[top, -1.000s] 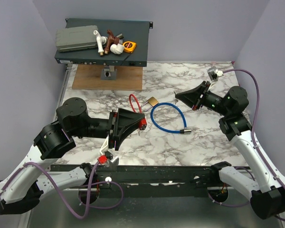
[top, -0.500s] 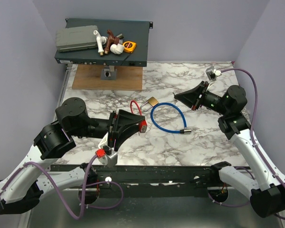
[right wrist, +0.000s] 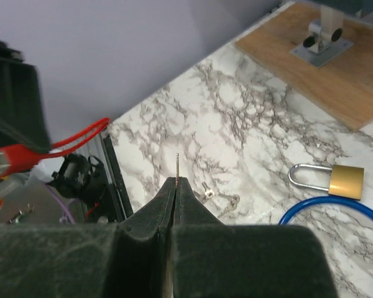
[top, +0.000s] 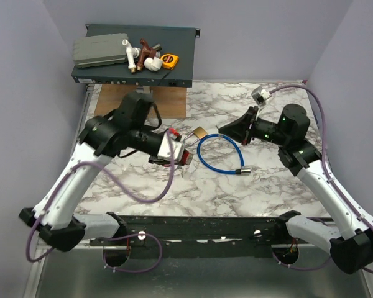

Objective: Unlock with the key
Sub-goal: Pick up the lock from the center of the board.

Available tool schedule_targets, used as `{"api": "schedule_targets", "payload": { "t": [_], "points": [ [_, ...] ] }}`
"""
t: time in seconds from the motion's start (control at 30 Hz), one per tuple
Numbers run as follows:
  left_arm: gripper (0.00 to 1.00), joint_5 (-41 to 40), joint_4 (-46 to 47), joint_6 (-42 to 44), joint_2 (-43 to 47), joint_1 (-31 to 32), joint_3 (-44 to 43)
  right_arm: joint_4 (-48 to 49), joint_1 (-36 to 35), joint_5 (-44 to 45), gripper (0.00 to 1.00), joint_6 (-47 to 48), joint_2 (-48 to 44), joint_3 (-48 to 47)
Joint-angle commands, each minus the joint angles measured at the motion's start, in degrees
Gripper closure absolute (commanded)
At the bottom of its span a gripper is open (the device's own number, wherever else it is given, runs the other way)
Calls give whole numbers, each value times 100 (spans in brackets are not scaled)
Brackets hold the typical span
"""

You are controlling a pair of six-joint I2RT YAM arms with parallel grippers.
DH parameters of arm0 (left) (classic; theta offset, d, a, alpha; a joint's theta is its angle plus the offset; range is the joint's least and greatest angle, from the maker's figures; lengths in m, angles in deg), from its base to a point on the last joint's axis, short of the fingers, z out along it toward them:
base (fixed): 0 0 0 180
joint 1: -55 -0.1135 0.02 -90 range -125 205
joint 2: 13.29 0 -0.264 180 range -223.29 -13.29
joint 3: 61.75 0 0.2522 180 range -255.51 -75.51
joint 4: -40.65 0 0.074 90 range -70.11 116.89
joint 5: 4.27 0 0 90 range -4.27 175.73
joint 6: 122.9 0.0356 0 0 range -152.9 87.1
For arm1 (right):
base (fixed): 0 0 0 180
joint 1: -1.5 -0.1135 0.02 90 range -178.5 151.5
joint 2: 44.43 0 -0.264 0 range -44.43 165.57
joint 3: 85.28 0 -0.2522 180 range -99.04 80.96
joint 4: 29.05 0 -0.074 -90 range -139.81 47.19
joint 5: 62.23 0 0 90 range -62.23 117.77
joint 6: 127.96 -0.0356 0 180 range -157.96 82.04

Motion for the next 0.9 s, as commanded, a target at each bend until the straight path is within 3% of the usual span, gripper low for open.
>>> {"api": "schedule_targets", "payload": {
  "t": [0.0,0.2,0.33,0.5,0.7,0.87],
  "points": [
    [100,471,-2743,348,-960,-252,-468,-1016,-476,463,99,995,51,-307],
    [100,188,-2744,784,-744,-263,481,-2021,-1345,1357,99,2198,-212,-433],
    [100,348,-2747,555,-900,-258,737,-2522,-2129,2173,99,3009,-400,-250],
    [100,731,-2748,228,-1207,-258,974,-2655,-2573,2140,99,3745,-857,81],
    [100,1023,-2748,-432,-1766,-258,999,-3070,-2872,2158,99,4069,-598,-331],
    [100,1281,-2754,-98,-1703,-258,1251,-3367,-3590,2753,99,4364,-218,-672]
  ]
}}
